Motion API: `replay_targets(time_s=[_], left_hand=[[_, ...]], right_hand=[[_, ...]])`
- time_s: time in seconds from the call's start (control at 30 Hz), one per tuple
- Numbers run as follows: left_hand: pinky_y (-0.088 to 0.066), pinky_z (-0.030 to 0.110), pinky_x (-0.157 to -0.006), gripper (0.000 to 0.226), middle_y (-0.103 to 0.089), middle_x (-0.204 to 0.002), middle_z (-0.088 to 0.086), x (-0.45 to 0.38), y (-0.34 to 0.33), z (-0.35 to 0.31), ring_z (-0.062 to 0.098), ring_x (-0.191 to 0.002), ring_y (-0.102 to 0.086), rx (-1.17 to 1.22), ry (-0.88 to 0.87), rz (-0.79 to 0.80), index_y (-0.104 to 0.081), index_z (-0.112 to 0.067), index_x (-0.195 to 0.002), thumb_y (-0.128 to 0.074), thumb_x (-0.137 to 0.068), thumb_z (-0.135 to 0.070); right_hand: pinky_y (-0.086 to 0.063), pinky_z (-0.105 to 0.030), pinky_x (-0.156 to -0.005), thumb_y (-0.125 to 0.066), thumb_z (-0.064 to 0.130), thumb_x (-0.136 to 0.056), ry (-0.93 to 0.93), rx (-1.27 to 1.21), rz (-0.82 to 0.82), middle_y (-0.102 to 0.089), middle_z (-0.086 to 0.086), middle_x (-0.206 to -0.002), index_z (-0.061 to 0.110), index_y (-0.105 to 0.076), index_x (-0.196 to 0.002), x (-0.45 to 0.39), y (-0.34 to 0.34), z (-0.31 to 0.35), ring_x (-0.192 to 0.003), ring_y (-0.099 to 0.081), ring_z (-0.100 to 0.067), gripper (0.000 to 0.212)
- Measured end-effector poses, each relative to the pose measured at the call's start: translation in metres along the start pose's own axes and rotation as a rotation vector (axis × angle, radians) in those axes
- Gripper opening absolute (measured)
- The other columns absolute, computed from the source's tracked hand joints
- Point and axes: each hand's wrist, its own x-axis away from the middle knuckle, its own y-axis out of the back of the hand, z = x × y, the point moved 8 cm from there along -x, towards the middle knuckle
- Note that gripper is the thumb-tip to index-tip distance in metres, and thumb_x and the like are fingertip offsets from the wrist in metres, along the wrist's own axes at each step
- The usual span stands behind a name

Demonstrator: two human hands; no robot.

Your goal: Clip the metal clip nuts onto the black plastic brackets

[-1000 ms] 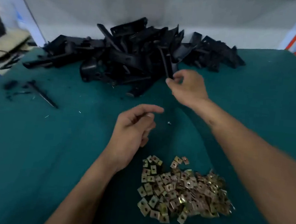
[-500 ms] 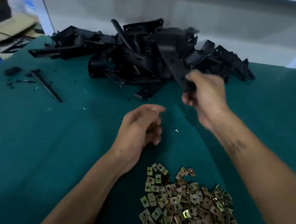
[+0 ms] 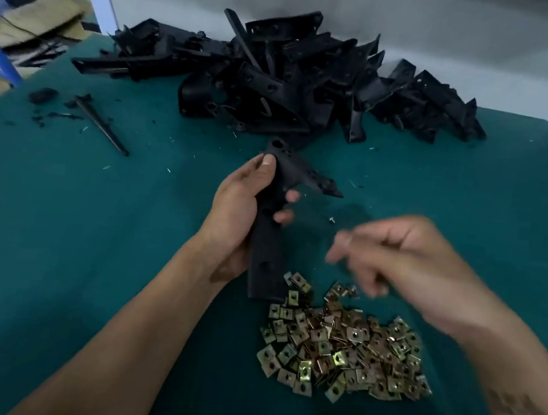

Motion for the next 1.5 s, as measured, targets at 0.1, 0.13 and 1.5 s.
replay_targets(time_s=[0.1,0.13,1.5], left_hand=[[-0.036,0.017,-0.042,0.022,-0.053,-0.076,-0.004,0.000,-0.002,0.005,0.009,-0.061,-0.049,0.133,0.092,0.043,-0.047,-0.017,-0.084,-0.058,-0.102,-0.025],[-0.035,0.017,-0.041,0.023,-0.051,-0.074,-0.004,-0.001,-0.003,0.008,0.008,-0.060,-0.049,0.145,0.116,0.054,-0.046,-0.018,-0.083,-0.060,-0.100,-0.025],[-0.034,0.019,-0.040,0.024,-0.052,-0.060,0.000,0.006,-0.030,0.018,0.008,-0.045,-0.042,-0.502,0.020,0.321,-0.055,-0.004,-0.097,-0.071,-0.080,-0.007]], right_hand=[[-0.046,-0.018,-0.064,-0.072,0.018,-0.092,0.101,-0.048,-0.377,-0.064,0.006,-0.063,0.020,-0.079,-0.080,-0.002,0.042,-0.018,-0.060,-0.057,-0.008,0.014],[-0.048,-0.022,-0.070,-0.074,0.012,-0.090,0.100,0.045,-0.349,-0.067,0.006,-0.071,0.020,-0.080,-0.086,-0.004,0.040,-0.024,-0.068,-0.060,-0.011,0.011],[-0.061,-0.027,-0.069,-0.065,-0.013,-0.085,0.014,-0.732,-0.345,-0.077,-0.017,-0.091,0.001,-0.073,-0.095,-0.006,0.006,-0.032,-0.083,-0.075,-0.025,0.019]])
